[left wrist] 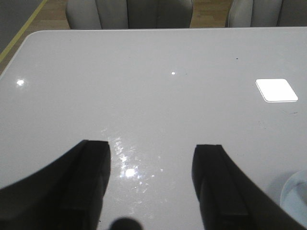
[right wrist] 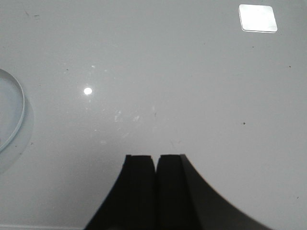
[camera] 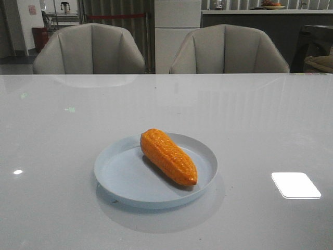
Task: Place corn on plate with both arms
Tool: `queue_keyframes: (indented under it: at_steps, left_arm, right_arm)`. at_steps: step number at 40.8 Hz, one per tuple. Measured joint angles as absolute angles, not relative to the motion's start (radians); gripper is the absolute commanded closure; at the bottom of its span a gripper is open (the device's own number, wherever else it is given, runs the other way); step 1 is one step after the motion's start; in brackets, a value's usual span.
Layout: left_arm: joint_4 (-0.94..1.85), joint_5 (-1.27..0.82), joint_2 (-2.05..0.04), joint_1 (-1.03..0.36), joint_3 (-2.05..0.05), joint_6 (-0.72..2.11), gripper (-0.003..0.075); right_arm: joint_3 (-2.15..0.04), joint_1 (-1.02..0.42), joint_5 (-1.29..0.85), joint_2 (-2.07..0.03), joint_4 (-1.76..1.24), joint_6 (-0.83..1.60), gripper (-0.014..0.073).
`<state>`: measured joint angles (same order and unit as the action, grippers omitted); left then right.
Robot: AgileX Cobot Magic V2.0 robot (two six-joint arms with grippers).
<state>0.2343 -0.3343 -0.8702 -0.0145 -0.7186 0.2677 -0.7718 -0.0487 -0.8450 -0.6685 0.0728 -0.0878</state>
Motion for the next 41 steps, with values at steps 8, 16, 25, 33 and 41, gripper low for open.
queue_keyframes:
  at_steps: [8, 16, 25, 33, 41]
  left_arm:
    - [0.234, -0.334, -0.870, -0.015, -0.719, 0.268, 0.0288]
    - [0.234, -0.334, -0.870, -0.015, -0.719, 0.268, 0.0288]
    - [0.234, -0.334, -0.870, -0.015, -0.719, 0.268, 0.0288]
    - [0.234, -0.334, -0.870, -0.015, -0.719, 0.268, 0.0288]
    - [0.234, -0.334, -0.870, -0.015, -0.719, 0.268, 0.0288]
  right_arm:
    - [-0.772, -0.049, -0.845, -0.668, 0.073, -0.088, 0.0525]
    - [-0.745, -0.049, -0.789, -0.648, 0.060, -0.088, 0.0525]
    - [-0.579, -0.049, -0.516, -0.470, -0.030, -0.088, 0.0525]
    - [-0.365, -0.049, -0.243, -0.235, -0.043, -0.089, 0.0525]
    - [-0.224, -0.049, -0.170, -0.028, -0.043, -0.089, 0.0525]
